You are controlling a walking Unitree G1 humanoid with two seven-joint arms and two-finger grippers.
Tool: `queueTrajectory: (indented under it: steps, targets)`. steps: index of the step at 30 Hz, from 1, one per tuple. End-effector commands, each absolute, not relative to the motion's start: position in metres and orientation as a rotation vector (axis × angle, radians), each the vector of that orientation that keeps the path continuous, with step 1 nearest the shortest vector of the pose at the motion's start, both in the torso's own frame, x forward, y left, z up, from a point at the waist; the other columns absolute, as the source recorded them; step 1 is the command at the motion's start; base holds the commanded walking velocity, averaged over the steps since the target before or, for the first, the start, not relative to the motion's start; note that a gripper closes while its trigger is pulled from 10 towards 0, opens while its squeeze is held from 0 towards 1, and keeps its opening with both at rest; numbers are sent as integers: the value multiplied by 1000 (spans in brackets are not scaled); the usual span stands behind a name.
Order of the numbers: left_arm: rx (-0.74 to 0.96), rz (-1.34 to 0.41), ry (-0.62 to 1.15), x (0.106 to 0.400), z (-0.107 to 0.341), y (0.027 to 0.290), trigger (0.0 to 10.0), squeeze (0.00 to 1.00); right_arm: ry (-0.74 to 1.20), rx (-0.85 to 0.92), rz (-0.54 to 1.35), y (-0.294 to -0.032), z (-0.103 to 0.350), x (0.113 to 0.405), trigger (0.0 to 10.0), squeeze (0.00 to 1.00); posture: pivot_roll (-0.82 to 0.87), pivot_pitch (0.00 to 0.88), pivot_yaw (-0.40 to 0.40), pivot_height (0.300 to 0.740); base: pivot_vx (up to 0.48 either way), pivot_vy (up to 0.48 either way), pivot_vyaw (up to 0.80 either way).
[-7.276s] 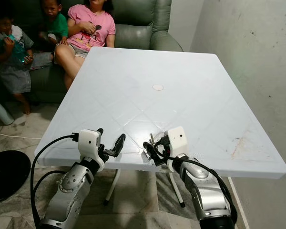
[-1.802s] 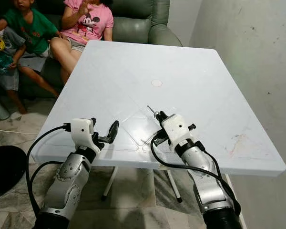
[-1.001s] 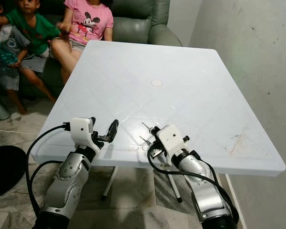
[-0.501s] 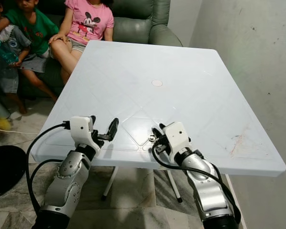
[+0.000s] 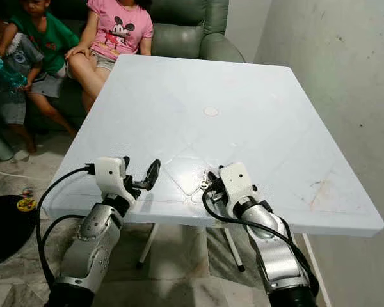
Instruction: Hang keys on a hook
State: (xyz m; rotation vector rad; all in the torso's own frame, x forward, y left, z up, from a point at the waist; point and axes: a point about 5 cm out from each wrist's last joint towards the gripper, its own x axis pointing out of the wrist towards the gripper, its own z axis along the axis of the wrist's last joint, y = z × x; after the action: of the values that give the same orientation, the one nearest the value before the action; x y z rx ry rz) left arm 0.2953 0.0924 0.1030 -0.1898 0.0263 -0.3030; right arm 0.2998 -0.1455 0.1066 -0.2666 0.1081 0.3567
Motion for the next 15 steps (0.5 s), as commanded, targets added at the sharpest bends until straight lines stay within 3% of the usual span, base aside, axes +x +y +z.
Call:
queueTrajectory:
  steps: [1,12,13,15]
  targets:
    - [-203,-339,81,288,92,82,10000,0,124,-256,318,-150,108,301,10000,0,15,55,-74,732,0,0,0]
    - [-201,-361,84,284,92,76,10000,0,159,-210,343,-148,105,296,10000,0,12,64,-75,732,0,0,0]
    - [-201,-364,81,285,93,75,10000,0,150,-166,350,-147,107,295,10000,1000,8,66,-70,732,0,0,0]
    - [-202,-365,80,285,94,75,10000,0,126,-135,343,-148,110,295,10000,1000,8,66,-70,732,0,0,0]
